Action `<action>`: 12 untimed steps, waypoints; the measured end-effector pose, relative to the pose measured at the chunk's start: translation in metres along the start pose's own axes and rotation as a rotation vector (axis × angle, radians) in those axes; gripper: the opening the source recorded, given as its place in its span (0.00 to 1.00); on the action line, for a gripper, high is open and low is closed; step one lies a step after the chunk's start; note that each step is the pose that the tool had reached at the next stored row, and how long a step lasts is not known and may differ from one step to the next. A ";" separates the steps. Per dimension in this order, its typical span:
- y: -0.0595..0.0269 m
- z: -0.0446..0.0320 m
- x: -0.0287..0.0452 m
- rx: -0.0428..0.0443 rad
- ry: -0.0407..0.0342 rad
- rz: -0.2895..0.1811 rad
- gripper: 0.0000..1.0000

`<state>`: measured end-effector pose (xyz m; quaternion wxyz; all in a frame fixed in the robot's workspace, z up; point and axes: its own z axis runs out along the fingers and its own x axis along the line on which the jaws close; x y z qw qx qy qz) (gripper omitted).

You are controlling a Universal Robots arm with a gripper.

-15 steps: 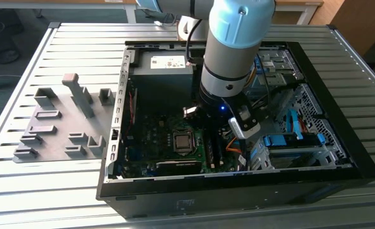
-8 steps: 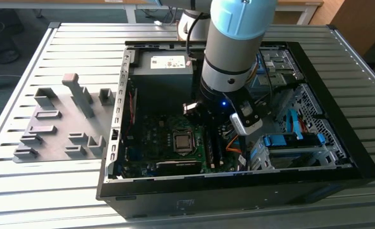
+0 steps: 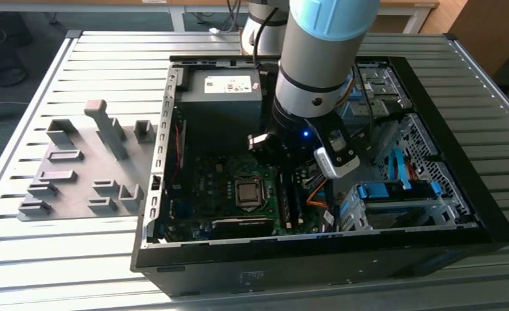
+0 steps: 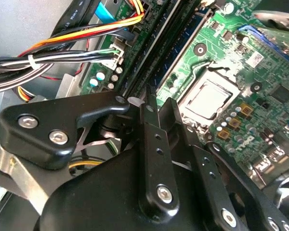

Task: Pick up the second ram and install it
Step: 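Press down the second ram until it locks into place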

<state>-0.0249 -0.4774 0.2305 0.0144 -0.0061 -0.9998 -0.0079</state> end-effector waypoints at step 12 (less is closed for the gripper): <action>0.0000 0.0009 -0.0002 0.0009 0.0021 0.000 0.13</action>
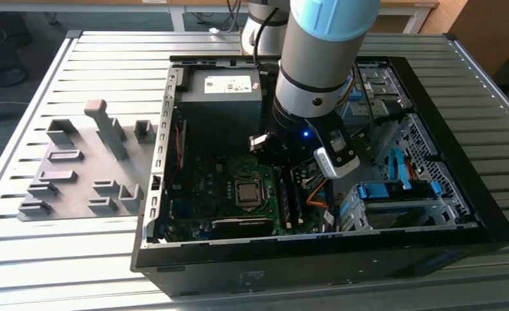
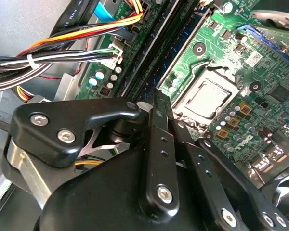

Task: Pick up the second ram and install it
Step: 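Press down the second ram until it locks into place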

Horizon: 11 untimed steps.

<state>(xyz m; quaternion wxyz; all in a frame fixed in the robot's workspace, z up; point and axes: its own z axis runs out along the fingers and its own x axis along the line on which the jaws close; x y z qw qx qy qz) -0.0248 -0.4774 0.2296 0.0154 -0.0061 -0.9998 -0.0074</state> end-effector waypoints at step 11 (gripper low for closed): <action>0.0000 0.0008 -0.0003 -0.0003 -0.0001 0.000 0.11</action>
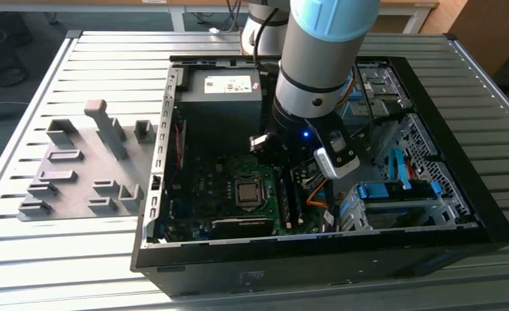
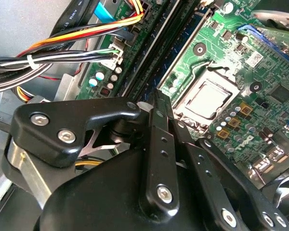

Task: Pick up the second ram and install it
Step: 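Press down the second ram until it locks into place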

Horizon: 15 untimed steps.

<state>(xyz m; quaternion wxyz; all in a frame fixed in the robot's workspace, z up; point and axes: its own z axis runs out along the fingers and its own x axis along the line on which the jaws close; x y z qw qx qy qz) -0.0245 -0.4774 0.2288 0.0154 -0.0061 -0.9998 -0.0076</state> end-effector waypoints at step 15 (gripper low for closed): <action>-0.0001 0.0040 -0.0007 0.0002 -0.0003 0.000 0.11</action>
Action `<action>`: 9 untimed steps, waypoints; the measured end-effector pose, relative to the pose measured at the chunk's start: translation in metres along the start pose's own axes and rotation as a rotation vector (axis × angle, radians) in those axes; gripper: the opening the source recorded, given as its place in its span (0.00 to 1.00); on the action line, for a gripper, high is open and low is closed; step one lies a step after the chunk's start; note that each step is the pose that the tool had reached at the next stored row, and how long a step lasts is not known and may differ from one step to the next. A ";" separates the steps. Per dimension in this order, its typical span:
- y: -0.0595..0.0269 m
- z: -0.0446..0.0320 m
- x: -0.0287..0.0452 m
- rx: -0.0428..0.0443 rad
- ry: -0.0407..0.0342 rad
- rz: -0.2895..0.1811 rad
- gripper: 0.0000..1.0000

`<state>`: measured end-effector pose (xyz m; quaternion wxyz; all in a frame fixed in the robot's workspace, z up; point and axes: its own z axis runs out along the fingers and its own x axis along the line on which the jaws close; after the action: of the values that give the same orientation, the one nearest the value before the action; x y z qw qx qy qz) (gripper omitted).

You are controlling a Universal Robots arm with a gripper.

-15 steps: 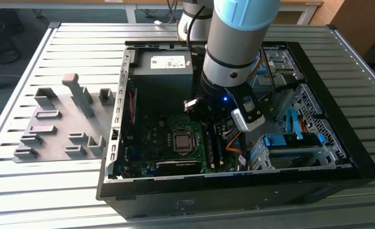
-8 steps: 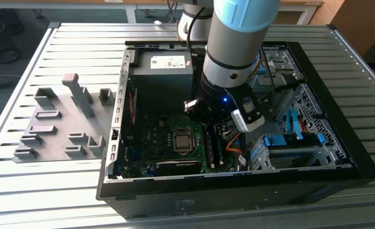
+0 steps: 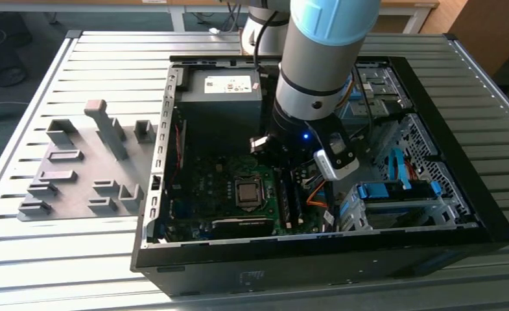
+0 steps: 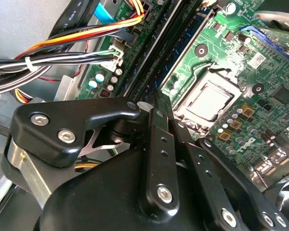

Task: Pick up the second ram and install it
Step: 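Press down the second ram until it locks into place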

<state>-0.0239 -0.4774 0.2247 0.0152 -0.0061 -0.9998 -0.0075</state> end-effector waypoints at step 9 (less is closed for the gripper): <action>-0.0001 0.0037 -0.0003 0.0005 0.0001 0.000 0.11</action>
<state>-0.0237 -0.4775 0.2210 0.0153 -0.0061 -0.9998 -0.0073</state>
